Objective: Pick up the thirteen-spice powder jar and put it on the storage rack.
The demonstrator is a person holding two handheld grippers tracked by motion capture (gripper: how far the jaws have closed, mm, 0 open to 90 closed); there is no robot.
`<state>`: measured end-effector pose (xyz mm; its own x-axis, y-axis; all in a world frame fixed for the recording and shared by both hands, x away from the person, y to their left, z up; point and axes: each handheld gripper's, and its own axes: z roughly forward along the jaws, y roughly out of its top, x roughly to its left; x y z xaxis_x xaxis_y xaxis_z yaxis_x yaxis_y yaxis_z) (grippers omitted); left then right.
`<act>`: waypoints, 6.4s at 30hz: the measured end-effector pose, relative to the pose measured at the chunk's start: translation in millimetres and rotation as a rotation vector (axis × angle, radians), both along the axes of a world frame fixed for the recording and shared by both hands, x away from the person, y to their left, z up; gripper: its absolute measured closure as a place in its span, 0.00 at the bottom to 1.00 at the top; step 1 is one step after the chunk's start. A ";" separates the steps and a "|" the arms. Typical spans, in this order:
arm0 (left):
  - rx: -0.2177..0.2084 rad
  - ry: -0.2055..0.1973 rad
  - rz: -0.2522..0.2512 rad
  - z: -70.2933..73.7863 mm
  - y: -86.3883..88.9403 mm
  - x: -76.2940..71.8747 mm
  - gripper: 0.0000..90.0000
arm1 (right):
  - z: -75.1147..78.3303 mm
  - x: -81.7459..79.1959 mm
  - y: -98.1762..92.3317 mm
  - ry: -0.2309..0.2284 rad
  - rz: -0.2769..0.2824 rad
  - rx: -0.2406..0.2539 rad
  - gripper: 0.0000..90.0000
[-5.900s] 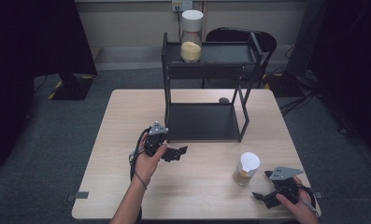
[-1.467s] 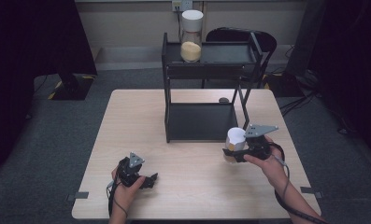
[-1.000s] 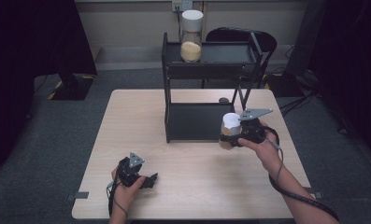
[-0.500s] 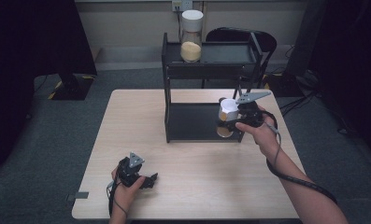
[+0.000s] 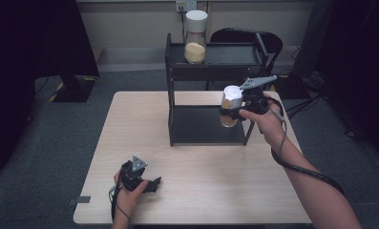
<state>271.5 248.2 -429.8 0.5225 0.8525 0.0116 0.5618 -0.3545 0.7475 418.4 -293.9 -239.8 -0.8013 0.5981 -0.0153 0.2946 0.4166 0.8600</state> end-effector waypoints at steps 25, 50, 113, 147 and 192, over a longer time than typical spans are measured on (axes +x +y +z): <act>0.000 0.001 0.000 0.1 0.0 0.1 0.00 | 76.9 10.1 -2.1 -0.049 -0.044 0.016 0.34; 0.001 0.001 0.000 0.2 0.0 0.1 0.00 | 148.8 22.6 14.1 -0.076 -0.085 -0.007 0.34; 0.001 0.001 0.000 0.2 0.0 0.1 0.00 | 157.2 75.4 38.3 -0.043 -0.216 0.000 0.02; 0.001 0.001 0.000 0.2 -0.1 0.0 0.00 | 136.8 18.9 34.2 -0.068 -0.263 0.055 0.01; 0.001 0.001 0.000 0.2 -0.1 0.0 0.00 | 80.4 -18.5 29.1 -0.046 -0.218 0.079 0.01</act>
<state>271.6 248.1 -429.5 0.5226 0.8525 0.0118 0.5625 -0.3551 0.7466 399.9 -264.8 -159.4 -0.6529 0.7574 0.0048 0.3296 0.2784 0.9021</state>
